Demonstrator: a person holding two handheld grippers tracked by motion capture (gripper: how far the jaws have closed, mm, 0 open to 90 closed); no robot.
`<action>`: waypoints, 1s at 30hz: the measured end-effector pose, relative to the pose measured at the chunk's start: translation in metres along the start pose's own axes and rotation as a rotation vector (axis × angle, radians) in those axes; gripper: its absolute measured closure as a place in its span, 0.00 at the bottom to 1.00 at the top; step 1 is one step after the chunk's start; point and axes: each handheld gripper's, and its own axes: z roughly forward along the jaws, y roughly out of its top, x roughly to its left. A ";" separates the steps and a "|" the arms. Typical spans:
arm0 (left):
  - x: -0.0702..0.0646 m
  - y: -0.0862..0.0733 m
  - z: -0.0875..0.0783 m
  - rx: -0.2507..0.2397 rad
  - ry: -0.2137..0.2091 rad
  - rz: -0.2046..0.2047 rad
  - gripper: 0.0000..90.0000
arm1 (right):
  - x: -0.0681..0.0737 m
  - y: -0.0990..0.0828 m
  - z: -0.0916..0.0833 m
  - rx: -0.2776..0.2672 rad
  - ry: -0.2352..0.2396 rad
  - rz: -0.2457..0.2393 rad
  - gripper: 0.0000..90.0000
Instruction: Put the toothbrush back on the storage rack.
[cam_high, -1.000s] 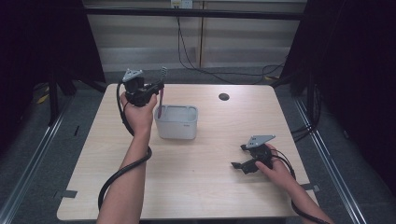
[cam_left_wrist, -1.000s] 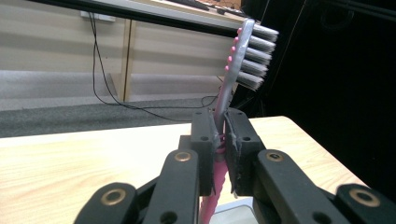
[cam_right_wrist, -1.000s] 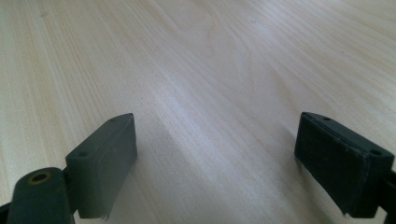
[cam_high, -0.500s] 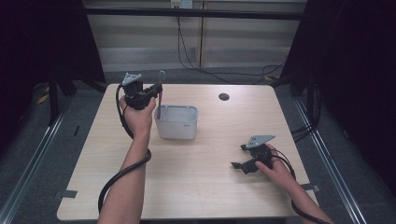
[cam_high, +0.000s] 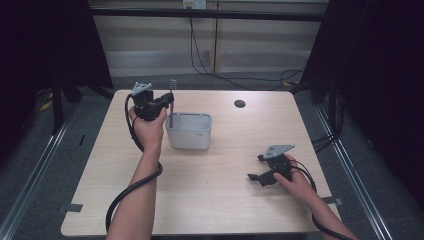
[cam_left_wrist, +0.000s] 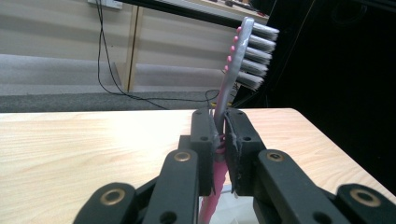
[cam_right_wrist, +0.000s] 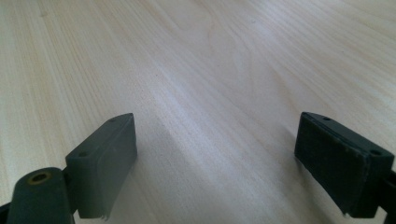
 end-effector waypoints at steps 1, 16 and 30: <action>0.000 0.000 0.000 0.001 0.001 0.000 0.92 | 0.000 0.000 0.000 0.000 -0.001 0.000 0.14; 0.003 -0.008 -0.002 0.013 0.006 0.002 0.92 | 0.000 0.000 0.000 0.000 -0.001 0.001 0.14; 0.008 -0.018 -0.006 0.030 0.025 0.000 0.91 | 0.000 0.000 0.000 0.000 0.000 0.001 0.14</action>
